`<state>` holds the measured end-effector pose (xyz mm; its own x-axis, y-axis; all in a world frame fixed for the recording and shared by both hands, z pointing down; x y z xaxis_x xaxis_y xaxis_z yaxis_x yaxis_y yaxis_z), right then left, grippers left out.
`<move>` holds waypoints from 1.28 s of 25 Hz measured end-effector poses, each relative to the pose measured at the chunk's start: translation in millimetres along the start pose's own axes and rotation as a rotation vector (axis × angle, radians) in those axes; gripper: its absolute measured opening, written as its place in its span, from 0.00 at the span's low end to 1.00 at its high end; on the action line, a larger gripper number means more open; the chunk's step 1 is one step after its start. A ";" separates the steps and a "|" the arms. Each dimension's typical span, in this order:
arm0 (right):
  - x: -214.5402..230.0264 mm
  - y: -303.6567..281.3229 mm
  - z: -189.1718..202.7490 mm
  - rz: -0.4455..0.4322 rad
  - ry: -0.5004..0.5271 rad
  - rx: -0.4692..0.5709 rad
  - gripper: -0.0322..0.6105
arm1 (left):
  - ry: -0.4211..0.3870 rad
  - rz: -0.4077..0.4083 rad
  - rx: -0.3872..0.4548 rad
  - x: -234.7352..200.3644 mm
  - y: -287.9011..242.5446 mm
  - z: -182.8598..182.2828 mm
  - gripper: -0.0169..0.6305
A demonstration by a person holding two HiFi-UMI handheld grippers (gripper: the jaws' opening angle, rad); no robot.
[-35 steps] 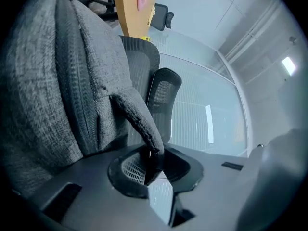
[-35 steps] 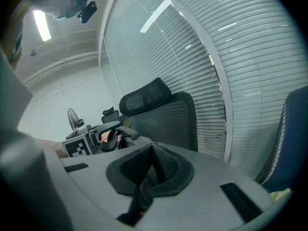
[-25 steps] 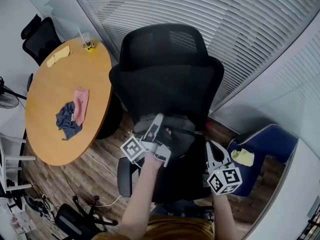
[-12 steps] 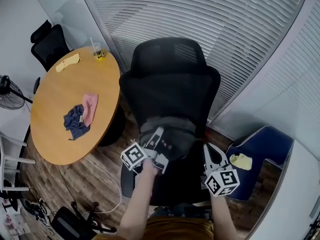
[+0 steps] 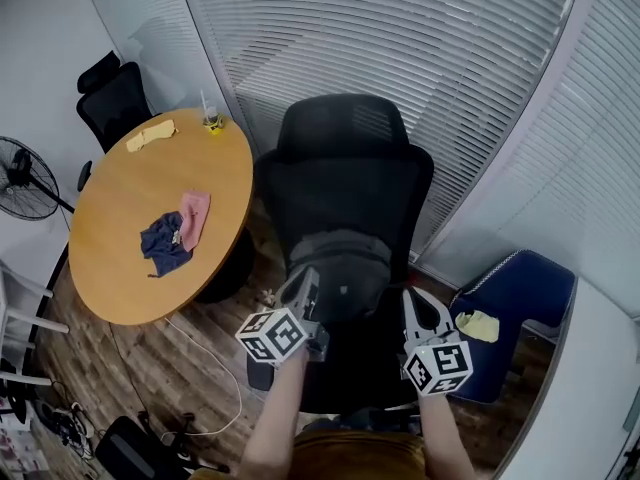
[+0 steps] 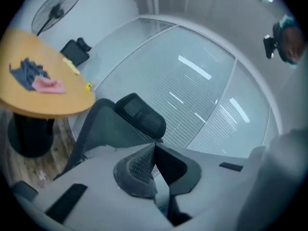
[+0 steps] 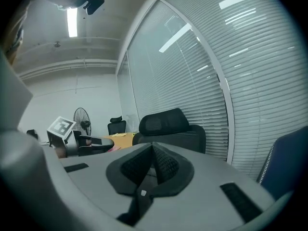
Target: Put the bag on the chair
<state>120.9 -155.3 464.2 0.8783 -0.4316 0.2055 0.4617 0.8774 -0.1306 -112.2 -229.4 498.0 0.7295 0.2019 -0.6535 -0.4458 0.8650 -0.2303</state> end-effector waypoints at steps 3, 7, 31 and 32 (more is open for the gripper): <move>-9.9 9.5 -7.3 -0.006 0.024 0.028 0.07 | -0.175 0.015 -0.011 14.1 15.8 -6.2 0.06; -21.0 25.3 -18.2 0.003 0.053 0.053 0.07 | -0.445 0.099 -0.017 44.5 38.1 -9.9 0.06; -61.3 43.9 -15.9 -0.049 0.083 0.044 0.07 | -0.393 0.128 -0.023 56.3 80.9 5.0 0.06; -60.3 43.9 -15.0 -0.048 0.082 0.042 0.07 | -0.394 0.121 -0.021 56.0 80.6 5.2 0.06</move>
<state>90.1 -94.0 431.6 0.8632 -0.4877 0.1305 0.4995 0.8625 -0.0809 -104.6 -146.0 446.6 0.8123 0.4656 -0.3513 -0.5479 0.8157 -0.1858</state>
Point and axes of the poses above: the fingertips, and each gripper's own axes: y backward along the fingers, x to its right, z out of its underside, the point moved 6 cm from there along y, backward along the fingers, and after that the axes turned 8 degrees about -z, right-handed, at the moved point
